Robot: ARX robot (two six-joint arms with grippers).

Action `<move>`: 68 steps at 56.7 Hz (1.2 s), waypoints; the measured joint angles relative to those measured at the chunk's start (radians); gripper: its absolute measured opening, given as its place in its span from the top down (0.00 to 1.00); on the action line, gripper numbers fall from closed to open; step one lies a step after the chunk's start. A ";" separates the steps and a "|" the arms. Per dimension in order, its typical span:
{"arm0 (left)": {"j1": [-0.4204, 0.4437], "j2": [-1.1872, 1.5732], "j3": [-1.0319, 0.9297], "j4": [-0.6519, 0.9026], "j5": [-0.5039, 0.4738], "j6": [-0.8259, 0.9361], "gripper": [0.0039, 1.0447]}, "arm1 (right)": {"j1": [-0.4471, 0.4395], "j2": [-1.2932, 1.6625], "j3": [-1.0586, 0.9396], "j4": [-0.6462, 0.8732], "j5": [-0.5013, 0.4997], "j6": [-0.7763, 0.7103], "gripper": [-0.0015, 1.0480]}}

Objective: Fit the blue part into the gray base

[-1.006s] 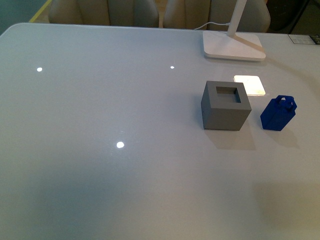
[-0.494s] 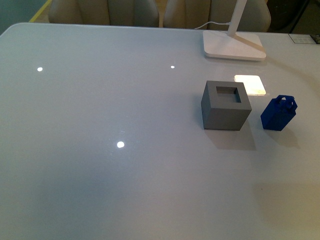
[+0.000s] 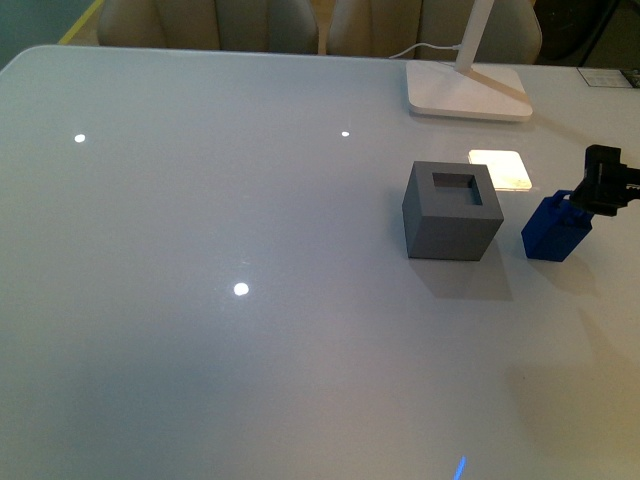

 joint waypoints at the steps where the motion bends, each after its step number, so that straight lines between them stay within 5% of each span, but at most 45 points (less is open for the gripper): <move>1: 0.000 0.000 0.000 0.000 0.000 0.000 0.07 | 0.003 0.014 0.013 -0.002 0.008 0.007 0.09; 34: 0.000 0.000 0.000 0.000 0.000 0.000 0.07 | 0.052 0.167 0.159 -0.036 0.043 0.095 0.09; 44: 0.000 0.000 0.000 0.000 0.000 0.000 0.07 | 0.054 0.180 0.161 -0.036 0.055 0.102 0.31; 50: 0.000 0.000 0.000 0.000 0.000 0.000 0.07 | 0.051 0.180 0.161 -0.036 0.054 0.104 0.52; 68: 0.000 0.000 0.000 0.000 0.000 0.000 0.07 | 0.046 0.013 0.090 -0.049 -0.014 0.076 0.57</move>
